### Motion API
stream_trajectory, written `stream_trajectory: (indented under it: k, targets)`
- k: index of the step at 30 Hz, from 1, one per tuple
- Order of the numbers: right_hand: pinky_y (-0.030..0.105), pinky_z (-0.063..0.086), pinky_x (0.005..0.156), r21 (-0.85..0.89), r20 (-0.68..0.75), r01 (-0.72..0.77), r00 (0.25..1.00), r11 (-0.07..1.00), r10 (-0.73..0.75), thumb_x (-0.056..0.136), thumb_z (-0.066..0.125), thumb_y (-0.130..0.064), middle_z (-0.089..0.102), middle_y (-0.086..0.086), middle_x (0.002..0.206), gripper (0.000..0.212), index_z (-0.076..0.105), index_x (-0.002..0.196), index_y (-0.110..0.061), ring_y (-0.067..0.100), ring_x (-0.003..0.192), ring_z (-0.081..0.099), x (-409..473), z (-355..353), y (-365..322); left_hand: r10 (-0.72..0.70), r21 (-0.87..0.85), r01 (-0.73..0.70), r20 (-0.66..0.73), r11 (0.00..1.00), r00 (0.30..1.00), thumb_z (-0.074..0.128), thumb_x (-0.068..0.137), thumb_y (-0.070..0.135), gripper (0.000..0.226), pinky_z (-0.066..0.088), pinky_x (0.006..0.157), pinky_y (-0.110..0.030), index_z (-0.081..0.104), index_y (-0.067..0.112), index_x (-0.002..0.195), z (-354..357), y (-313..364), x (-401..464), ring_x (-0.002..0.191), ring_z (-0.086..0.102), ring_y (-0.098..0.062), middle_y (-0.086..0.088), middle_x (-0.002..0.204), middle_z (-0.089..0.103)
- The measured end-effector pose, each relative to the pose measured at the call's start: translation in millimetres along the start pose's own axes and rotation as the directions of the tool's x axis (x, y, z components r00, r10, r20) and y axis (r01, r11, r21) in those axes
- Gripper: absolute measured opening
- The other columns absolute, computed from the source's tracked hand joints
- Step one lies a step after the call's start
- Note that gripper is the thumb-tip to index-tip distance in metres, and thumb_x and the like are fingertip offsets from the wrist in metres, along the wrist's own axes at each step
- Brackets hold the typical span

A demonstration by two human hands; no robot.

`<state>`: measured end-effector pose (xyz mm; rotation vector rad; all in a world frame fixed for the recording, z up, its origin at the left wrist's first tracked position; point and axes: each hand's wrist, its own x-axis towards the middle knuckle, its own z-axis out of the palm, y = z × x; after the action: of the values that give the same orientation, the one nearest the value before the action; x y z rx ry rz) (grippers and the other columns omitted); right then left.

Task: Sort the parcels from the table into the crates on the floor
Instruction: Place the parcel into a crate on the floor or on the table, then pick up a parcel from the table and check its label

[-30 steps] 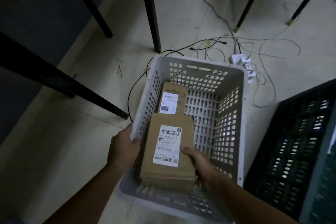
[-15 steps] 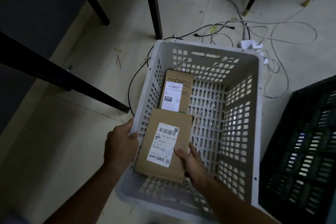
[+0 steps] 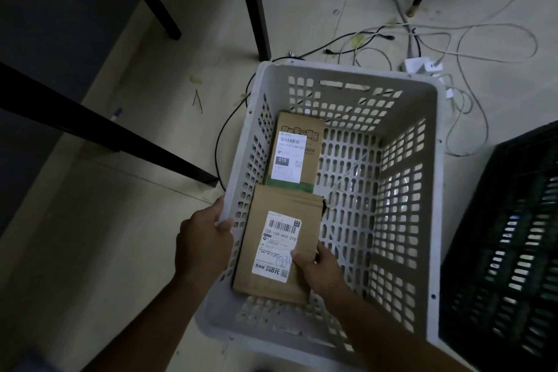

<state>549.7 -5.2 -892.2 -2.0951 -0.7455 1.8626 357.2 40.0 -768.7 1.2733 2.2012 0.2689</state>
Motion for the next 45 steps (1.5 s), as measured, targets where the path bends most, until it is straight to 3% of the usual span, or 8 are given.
stream_trajectory:
  k: [5,11,16,23,26,30,37,45]
  targets:
    - [0.042,0.057,0.094,-0.131,-0.033,-0.061,0.998,0.99,0.057,0.083,0.08,-0.036,0.073,0.003,0.12,0.051,0.067,0.128,-0.015,0.023,0.105,0.07,-4.6,-10.2,-12.8,-0.035,0.016,0.034,0.048,0.999,0.998,0.058,0.099,0.013,0.043,0.053,0.084,-0.028,0.056,0.022,0.141,-2.2,2.1,-1.6,0.105,0.069,-0.022,-0.003,0.121,0.072]
    - [0.043,0.058,0.093,-0.45,0.04,0.043,0.999,0.892,-0.028,0.096,0.053,-0.048,0.065,0.009,0.131,0.053,0.057,0.136,-0.013,0.026,0.108,0.069,-47.5,-32.0,-55.2,-0.04,0.041,0.03,0.248,0.999,0.968,0.056,0.1,0.031,0.039,0.052,0.085,-0.025,0.055,0.024,0.138,-39.4,30.8,-21.0,0.104,0.066,-0.018,-0.001,0.121,0.07]
    - [0.035,0.051,0.105,-0.647,0.183,0.152,0.982,0.747,-0.041,0.096,0.064,-0.037,0.05,0.01,0.151,0.069,0.036,0.154,-0.013,0.022,0.127,0.059,-128.6,-75.9,-128.7,0.008,0.181,-0.083,0.381,0.98,0.925,0.05,0.101,0.035,0.05,0.047,0.104,-0.031,0.043,0.024,0.15,-91.4,73.9,-57.9,0.123,0.058,-0.015,0.003,0.142,0.057]
    - [0.04,0.056,0.095,-0.831,0.293,0.372,0.924,0.413,-0.244,0.096,0.057,-0.045,0.063,0.005,0.133,0.054,0.044,0.145,-0.026,0.022,0.115,0.064,-289.2,-133.7,-249.2,0.136,0.28,-0.29,0.463,0.915,0.876,0.039,0.106,0.035,0.048,0.033,0.113,-0.025,0.035,0.024,0.153,-211.4,179.4,-142.6,0.143,0.034,-0.017,0.002,0.158,0.036]
    - [0.045,0.053,0.098,-0.877,0.348,0.424,0.884,0.225,-0.312,0.095,0.058,-0.046,0.063,0.005,0.132,0.05,0.047,0.139,-0.026,0.025,0.118,0.059,-361.1,-157.5,-295.9,0.174,0.308,-0.333,0.446,0.891,0.878,0.037,0.107,0.04,0.054,0.024,0.117,-0.027,0.029,0.018,0.156,-269.4,223.0,-183.9,0.148,0.024,-0.019,-0.001,0.162,0.03]
    - [0.049,0.037,0.114,-0.89,0.419,0.456,0.83,0.015,-0.367,0.096,0.053,-0.048,0.045,0.008,0.154,0.067,0.031,0.154,-0.024,0.033,0.143,0.037,-457.6,-178.8,-350.5,0.216,0.338,-0.375,0.426,0.863,0.879,0.036,0.106,0.045,0.062,0.015,0.124,-0.032,0.022,0.014,0.158,-343.9,272.3,-239.8,0.152,0.016,-0.023,-0.005,0.165,0.021]
    - [0.052,0.025,0.121,-0.845,0.53,0.508,0.75,-0.169,-0.396,0.101,0.049,-0.043,0.032,0.01,0.162,0.065,0.026,0.156,-0.019,0.037,0.151,0.021,-628.0,-178.4,-413.2,0.231,0.364,-0.351,0.333,0.863,0.914,0.038,0.105,0.046,0.055,0.024,0.121,-0.041,0.034,0.016,0.151,-462.0,303.0,-323.0,0.147,0.025,-0.028,-0.008,0.157,0.033]
    - [0.053,0.016,0.124,-0.74,0.673,0.569,0.62,-0.358,-0.404,0.105,0.043,-0.047,0.012,0.004,0.17,0.072,0.009,0.162,-0.02,0.038,0.156,0.002,-750.6,-121.9,-444.4,0.149,0.41,-0.18,0.107,0.894,0.983,0.032,0.105,0.052,0.065,0.013,0.125,-0.045,0.015,0.019,0.16,-578.5,274.6,-401.5,0.155,0.003,-0.032,-0.009,0.168,0.009]
